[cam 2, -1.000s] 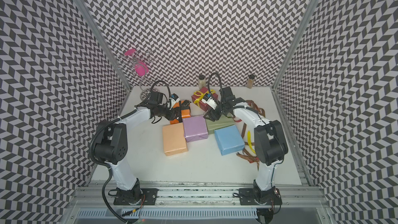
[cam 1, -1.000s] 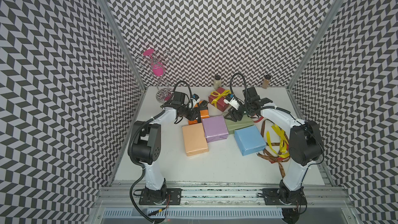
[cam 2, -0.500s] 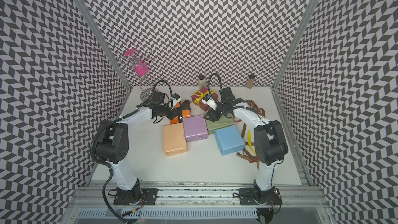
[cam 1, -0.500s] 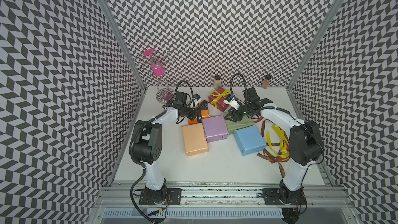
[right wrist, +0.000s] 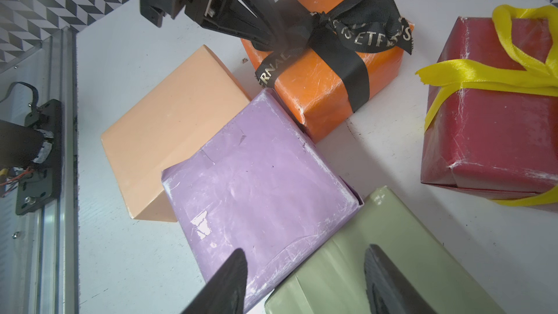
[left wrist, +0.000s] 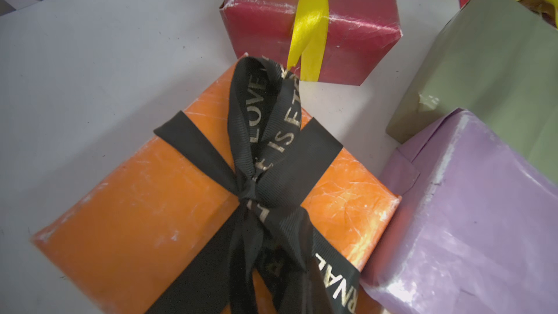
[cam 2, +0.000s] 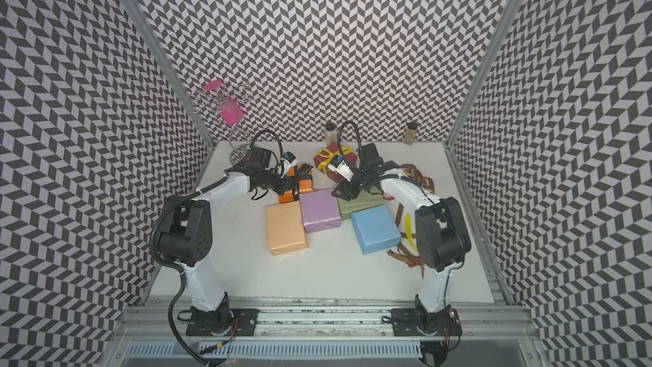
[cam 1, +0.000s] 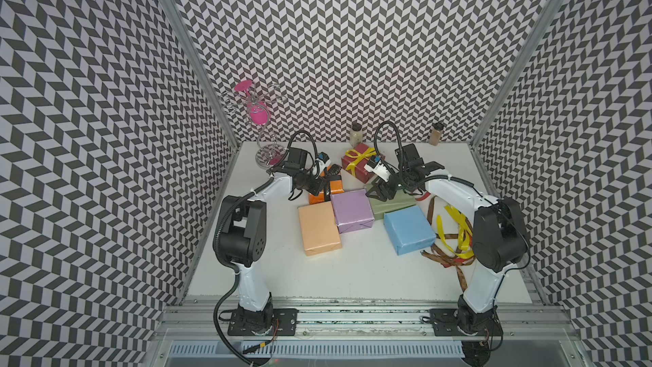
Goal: Untie the ribbon bows on the gift boxes
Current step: Untie the ribbon from the gift box.
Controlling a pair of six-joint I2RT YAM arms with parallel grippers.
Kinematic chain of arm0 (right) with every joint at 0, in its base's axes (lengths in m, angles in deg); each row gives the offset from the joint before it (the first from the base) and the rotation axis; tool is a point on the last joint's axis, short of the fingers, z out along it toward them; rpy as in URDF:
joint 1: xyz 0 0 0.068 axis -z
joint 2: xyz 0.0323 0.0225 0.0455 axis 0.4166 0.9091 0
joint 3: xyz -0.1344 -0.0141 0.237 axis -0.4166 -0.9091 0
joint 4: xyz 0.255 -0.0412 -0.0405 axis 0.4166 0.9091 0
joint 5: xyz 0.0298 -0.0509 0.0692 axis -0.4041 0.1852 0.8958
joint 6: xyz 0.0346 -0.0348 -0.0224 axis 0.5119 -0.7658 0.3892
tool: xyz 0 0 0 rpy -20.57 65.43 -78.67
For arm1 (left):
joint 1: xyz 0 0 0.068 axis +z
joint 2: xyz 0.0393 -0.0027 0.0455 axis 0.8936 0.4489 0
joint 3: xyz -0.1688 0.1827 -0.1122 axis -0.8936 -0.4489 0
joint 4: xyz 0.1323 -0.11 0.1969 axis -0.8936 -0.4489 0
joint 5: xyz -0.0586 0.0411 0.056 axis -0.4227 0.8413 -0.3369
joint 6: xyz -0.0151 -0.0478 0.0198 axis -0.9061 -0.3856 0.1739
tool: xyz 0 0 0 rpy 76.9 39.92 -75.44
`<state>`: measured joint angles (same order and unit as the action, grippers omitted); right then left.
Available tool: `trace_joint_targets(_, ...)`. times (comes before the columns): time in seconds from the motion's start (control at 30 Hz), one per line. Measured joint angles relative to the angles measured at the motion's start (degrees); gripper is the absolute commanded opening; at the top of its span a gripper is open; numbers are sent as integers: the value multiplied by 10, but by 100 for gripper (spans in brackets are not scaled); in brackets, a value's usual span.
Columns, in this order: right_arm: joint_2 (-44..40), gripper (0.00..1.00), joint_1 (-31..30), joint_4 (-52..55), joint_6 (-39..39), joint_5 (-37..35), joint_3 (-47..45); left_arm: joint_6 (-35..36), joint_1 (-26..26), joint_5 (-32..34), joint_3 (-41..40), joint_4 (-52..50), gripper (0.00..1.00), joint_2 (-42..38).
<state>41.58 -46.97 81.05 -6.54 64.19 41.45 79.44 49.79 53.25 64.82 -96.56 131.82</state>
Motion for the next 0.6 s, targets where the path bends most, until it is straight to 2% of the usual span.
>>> trace_joint_targets(0.2, 19, 62, -26, 0, -3, -3, 17, 17, 0, -22, 14, -29, 6, -10)
trace_joint_targets(0.6, 111, 62, -60, 1, 1, 8, 110, 25, 6, -30, 14, -55, 39, -14)
